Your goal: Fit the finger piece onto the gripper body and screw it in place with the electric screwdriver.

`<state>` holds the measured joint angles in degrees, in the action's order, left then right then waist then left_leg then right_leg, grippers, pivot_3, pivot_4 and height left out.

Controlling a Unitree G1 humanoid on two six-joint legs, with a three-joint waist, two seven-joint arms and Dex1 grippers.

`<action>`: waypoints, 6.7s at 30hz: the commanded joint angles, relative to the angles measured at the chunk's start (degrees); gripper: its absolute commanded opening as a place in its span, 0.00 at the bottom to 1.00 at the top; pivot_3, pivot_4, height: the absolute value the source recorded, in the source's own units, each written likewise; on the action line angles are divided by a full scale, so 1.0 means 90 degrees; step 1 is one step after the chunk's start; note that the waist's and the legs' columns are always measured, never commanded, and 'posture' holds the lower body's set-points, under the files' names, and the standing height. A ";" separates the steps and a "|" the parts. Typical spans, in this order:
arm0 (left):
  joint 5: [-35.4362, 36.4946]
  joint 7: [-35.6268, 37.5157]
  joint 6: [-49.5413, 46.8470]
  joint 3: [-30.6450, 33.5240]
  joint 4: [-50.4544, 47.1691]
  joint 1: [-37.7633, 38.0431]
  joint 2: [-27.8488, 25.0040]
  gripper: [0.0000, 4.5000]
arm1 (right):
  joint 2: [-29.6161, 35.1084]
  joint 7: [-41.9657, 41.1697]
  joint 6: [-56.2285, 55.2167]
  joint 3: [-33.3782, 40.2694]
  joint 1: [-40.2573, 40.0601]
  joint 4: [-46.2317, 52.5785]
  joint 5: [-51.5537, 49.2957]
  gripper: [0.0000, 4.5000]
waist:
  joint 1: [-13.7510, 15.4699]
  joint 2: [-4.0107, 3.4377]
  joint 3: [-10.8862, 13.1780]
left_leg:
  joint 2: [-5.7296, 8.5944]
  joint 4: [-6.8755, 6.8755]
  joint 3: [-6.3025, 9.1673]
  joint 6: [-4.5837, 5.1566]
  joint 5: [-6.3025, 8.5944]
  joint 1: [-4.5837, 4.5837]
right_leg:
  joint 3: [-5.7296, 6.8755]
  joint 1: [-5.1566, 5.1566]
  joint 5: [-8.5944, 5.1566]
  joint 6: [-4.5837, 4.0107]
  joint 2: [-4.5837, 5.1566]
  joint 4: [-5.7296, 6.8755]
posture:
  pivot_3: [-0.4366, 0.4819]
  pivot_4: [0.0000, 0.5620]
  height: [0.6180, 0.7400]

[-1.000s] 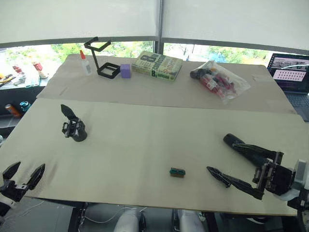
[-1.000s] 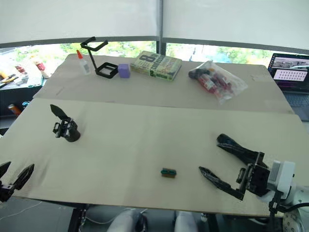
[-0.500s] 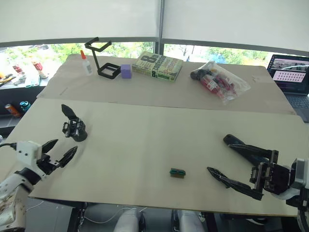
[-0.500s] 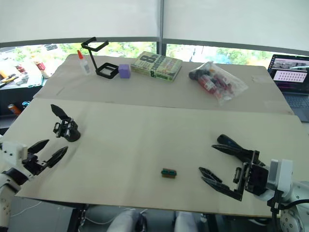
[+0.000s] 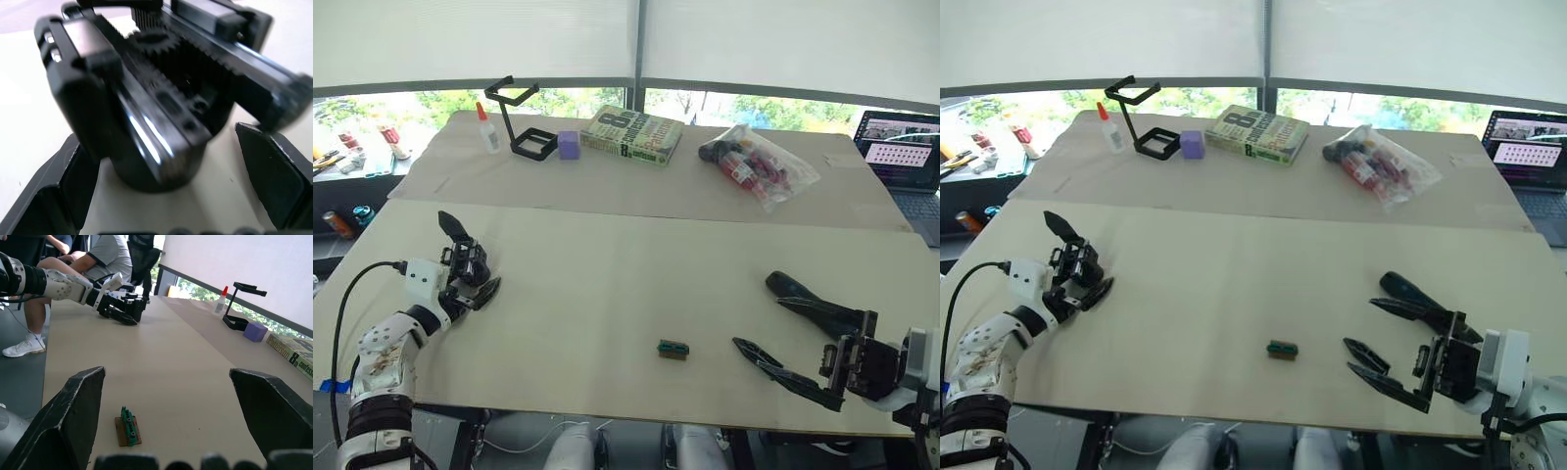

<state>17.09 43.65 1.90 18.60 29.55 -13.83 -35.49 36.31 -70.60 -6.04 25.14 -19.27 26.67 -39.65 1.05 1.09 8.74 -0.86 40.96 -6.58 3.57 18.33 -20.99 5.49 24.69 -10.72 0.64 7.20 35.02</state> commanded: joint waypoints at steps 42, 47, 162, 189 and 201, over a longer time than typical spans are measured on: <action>-0.1080 0.0321 -0.0536 -0.3822 -0.2088 -0.0777 0.2669 0.52 | -0.0226 0.0558 -0.0234 0.0599 -0.1412 0.1030 0.0106 1.00 | 0.0163 -0.0008 0.0008 | 0.0008 0.0042 0.0015 0.0079 0.0044 -0.0020 | 0.0002 -0.0023 0.0011 0.0030 0.0016 -0.0024 | 0.48 0.27 1.00; -0.0930 0.0387 -0.0834 -0.3721 -0.2236 -0.0757 0.2700 0.83 | -0.0236 0.0642 -0.0232 0.0573 -0.1467 0.1093 0.0120 1.00 | 0.0163 -0.0009 0.0008 | 0.0008 0.0054 0.0016 0.0099 0.0056 -0.0019 | 0.0002 -0.0028 0.0010 0.0034 0.0024 -0.0024 | 0.48 0.27 1.00; 0.2462 0.3621 -0.2716 -0.2092 -0.4800 -0.1132 -0.0003 1.00 | 0.2940 0.3157 0.6419 -0.1193 0.0567 0.1161 0.1228 0.24 | 0.0018 -0.0058 -0.0005 | 0.0007 0.0106 0.0019 0.0074 0.0042 -0.0072 | 0.0004 -0.0037 0.0044 0.0095 -0.0021 -0.0098 | 0.48 0.27 1.00; 0.4452 -0.2175 -0.5440 -0.1658 -0.5102 -0.3126 0.3382 0.88 | -0.0706 0.6056 0.4316 -0.2985 0.3584 0.2546 0.3453 0.24 | -0.0060 -0.0055 0.0005 | 0.0006 0.0082 0.0017 0.0018 0.0008 -0.0038 | -0.0012 -0.0055 0.0041 0.0099 -0.0075 -0.0101 | 0.48 0.27 1.00; 0.4237 -0.2190 -0.5056 -0.1685 -0.5109 -0.3174 0.3428 0.01 | -0.0680 0.5524 0.4640 -0.2533 0.3438 0.2749 0.2813 0.36 | -0.0043 -0.0054 0.0006 | 0.0001 0.0082 0.0017 0.0008 -0.0001 -0.0038 | -0.0019 -0.0053 0.0052 0.0074 -0.0085 -0.0101 | 0.48 0.27 1.00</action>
<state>55.14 22.73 -46.23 3.06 -14.18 -41.63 -4.97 30.04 -18.18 34.51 -1.56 12.10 49.14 -9.14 0.66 0.60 8.79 -0.84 41.69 -6.42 3.64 18.32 -21.33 5.32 24.22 -10.25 1.31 6.44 34.11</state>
